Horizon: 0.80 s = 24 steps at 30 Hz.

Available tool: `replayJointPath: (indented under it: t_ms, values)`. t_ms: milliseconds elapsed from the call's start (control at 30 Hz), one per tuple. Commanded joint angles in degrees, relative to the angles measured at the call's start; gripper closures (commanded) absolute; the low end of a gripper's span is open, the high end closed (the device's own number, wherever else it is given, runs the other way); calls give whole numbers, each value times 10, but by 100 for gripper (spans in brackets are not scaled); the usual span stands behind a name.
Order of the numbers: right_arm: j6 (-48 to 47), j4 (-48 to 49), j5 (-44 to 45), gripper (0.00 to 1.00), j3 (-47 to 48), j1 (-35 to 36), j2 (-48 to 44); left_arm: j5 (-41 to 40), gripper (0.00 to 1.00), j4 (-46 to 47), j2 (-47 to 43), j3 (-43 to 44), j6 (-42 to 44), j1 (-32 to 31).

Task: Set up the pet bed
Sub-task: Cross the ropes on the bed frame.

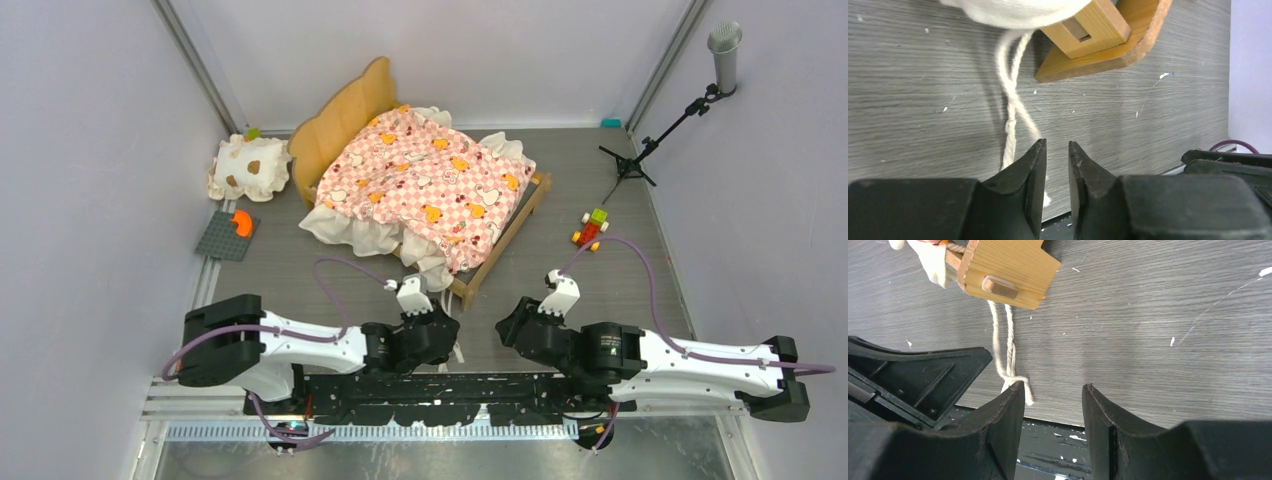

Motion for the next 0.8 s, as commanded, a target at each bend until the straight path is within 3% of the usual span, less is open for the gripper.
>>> replayJointPath:
  t_ms: [0, 67, 133, 300, 433, 567, 767]
  values:
    - [18, -18, 28, 49, 3, 2, -9, -7, 68, 33, 18, 47, 32, -6]
    - [18, -20, 30, 49, 1, 2, -11, -10, 53, 19, 10, 52, 48, -12]
    - [19, -22, 35, 49, -1, 2, -13, -8, 45, -5, -5, 58, 67, -13]
    - [15, -28, 43, 49, 5, 2, -15, -50, 38, -97, -71, 47, 80, -13]
    - [-5, -15, 37, 51, 5, 2, -12, -73, 43, -104, -122, 10, 125, 9]
    - [-51, 36, 13, 55, -2, 2, -4, 36, 46, 23, -128, -36, 260, 56]
    - [-143, 139, -42, 58, -17, 2, 29, 123, 47, 72, -115, -59, 343, 83]
